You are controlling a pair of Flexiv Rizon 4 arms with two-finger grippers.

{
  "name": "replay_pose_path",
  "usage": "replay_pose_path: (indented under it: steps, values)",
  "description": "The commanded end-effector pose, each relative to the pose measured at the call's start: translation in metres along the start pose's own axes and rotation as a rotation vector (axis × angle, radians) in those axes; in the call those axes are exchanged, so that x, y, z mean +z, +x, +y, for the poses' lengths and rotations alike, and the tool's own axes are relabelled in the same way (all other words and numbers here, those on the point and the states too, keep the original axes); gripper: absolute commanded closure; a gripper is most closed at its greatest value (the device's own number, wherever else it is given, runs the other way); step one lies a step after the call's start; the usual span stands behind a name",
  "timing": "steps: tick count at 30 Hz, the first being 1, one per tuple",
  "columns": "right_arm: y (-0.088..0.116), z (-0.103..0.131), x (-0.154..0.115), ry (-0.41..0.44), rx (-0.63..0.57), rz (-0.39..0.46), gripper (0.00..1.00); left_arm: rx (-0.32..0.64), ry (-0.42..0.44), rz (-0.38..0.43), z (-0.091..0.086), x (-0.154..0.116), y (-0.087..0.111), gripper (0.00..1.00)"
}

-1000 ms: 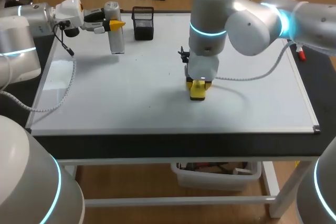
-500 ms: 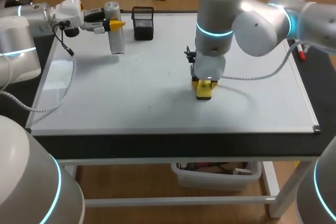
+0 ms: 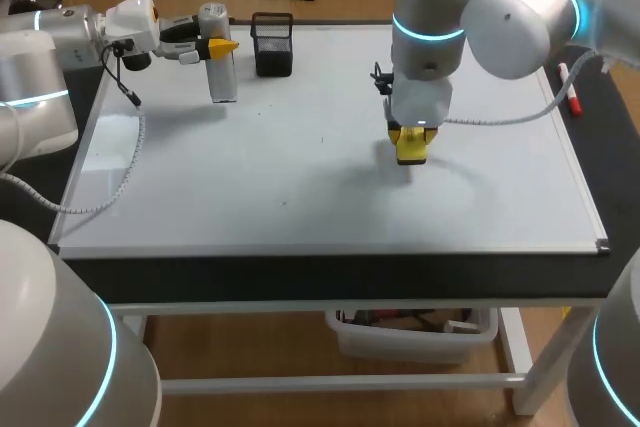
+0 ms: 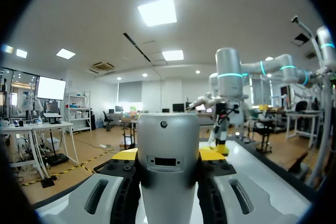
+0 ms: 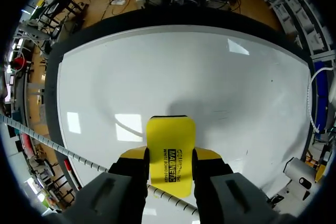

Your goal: Pick up the inspection probe, press it on each red-marked spot on the whiteboard one by one, put down the probe, pick up the eraser, and wipe off all the red marks.

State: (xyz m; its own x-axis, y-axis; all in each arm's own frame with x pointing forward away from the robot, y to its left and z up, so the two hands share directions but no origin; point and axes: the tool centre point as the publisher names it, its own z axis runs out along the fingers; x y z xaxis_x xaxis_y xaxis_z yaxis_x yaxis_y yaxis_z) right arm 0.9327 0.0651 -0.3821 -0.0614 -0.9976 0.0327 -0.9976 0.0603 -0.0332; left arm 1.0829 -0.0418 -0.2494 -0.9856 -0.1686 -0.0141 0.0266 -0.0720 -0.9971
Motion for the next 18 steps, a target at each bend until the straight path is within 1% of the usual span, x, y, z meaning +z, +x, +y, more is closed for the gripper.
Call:
replay_pose_path:
  steps: [1, 12, 14, 18]
  values:
    - [0.002, 0.001, -0.002, 0.002, -0.003, 0.000, 1.00, 0.002, 0.003, 0.003, 0.000, 0.000, -0.001, 1.00]
    - [0.000, -0.001, 0.002, -0.005, -0.010, -0.008, 1.00, 0.002, 0.003, 0.003, 0.000, 0.000, -0.001, 1.00]
    - [0.001, -0.009, 0.002, -0.002, -0.013, -0.005, 1.00, 0.002, 0.003, 0.003, 0.000, 0.000, -0.001, 1.00]
    - [0.010, -0.034, -0.001, 0.022, -0.023, 0.007, 1.00, 0.002, 0.003, 0.003, 0.000, 0.000, -0.001, 1.00]
